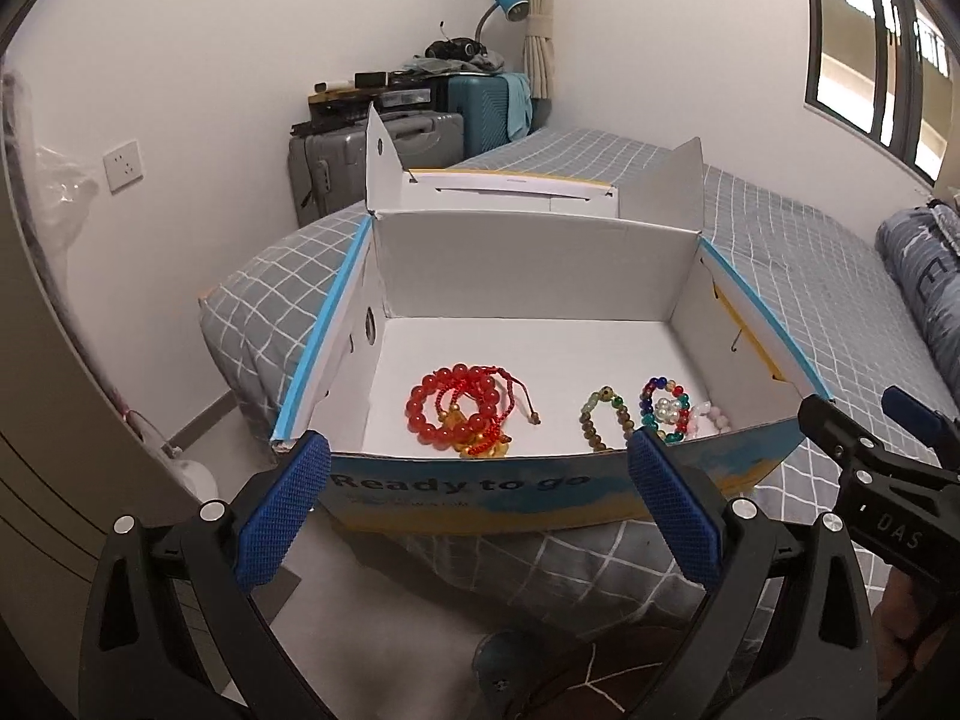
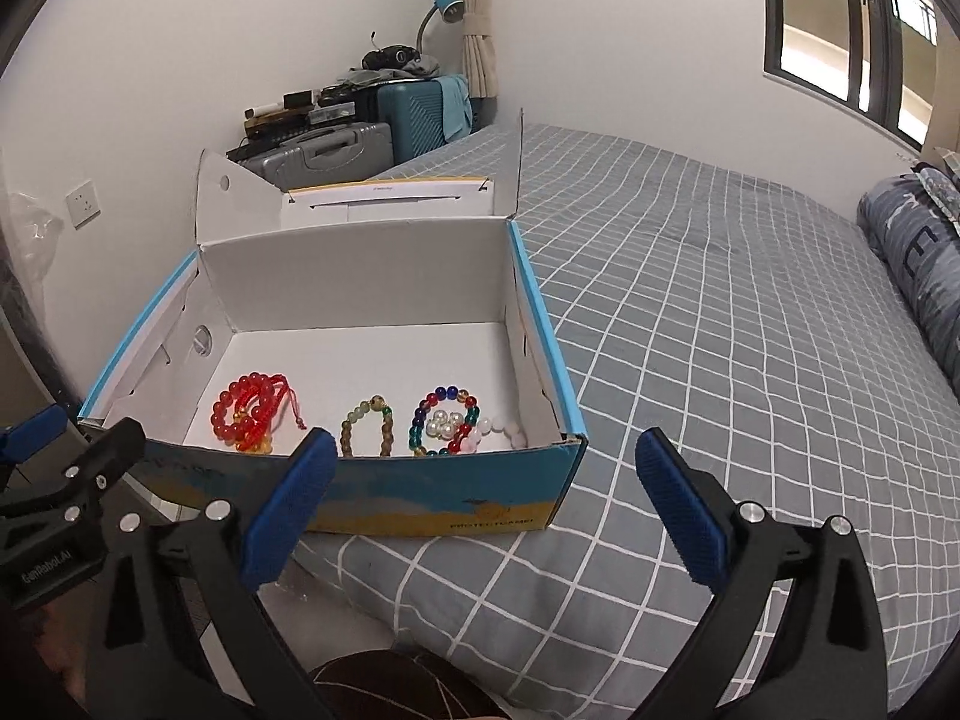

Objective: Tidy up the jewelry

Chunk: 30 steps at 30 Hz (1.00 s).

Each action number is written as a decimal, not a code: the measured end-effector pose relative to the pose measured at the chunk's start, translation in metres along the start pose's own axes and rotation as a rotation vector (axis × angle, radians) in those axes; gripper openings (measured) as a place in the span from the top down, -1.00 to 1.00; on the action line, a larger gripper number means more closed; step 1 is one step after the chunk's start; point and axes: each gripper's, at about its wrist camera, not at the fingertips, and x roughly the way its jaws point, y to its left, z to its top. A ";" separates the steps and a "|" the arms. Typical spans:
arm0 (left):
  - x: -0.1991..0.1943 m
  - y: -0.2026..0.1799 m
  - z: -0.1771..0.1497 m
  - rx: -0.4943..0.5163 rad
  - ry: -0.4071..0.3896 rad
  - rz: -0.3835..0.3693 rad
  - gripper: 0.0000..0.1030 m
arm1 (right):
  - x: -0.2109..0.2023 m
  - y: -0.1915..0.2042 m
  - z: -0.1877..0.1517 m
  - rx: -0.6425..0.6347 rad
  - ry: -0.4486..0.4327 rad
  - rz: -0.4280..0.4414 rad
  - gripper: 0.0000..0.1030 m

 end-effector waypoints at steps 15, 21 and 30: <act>0.004 -0.005 0.001 0.023 0.007 -0.023 -0.89 | 0.003 -0.001 -0.003 -0.007 0.015 -0.003 -0.86; 0.006 -0.006 0.000 0.016 0.010 -0.036 -0.89 | 0.005 -0.002 -0.004 -0.005 0.021 -0.004 -0.86; 0.005 -0.007 -0.002 0.002 0.007 -0.057 -0.89 | 0.005 -0.003 -0.005 -0.009 0.019 -0.004 -0.86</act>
